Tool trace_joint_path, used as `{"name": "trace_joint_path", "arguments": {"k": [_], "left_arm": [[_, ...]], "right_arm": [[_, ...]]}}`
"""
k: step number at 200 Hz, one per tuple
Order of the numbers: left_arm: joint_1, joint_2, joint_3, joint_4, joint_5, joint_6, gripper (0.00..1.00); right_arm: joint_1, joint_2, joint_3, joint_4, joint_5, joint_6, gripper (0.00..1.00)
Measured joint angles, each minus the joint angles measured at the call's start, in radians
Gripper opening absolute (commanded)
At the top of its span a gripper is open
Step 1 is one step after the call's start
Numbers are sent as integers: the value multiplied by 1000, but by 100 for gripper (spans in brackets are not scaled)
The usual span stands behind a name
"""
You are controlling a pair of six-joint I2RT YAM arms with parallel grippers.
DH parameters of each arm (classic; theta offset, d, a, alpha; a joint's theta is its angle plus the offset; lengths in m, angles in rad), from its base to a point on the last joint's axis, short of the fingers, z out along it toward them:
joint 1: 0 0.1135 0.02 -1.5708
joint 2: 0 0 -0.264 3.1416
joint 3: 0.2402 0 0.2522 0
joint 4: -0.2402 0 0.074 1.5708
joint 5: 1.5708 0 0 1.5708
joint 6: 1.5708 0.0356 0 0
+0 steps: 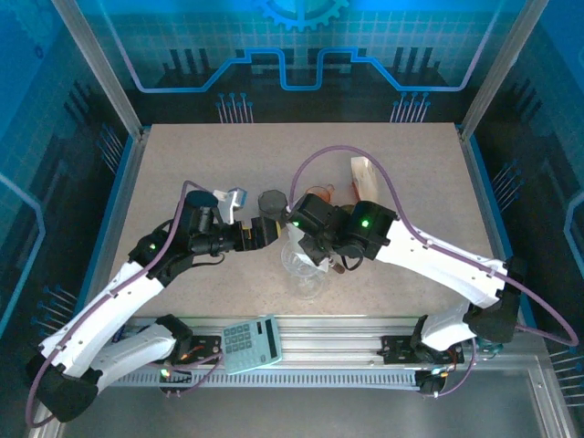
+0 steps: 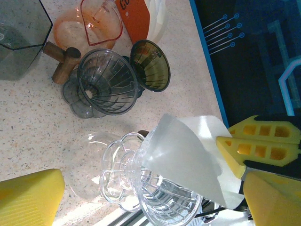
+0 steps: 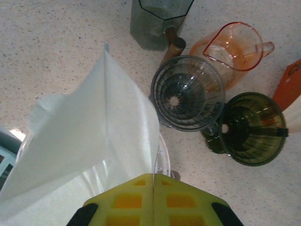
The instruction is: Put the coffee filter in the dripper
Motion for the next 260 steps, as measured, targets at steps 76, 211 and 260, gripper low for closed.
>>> {"name": "trace_joint_path", "arguments": {"k": [76,211,260], "left_arm": [[0,1,0,2,16,0,99],[1,25,-7,15,48,-1,99],[1,21,-7,16,48,-1,98]], "right_arm": [[14,25,23,-21,13,-14,0],[51,74,103,-72,76,-26,0],[54,64,135,-82,71,-34,0]]}}
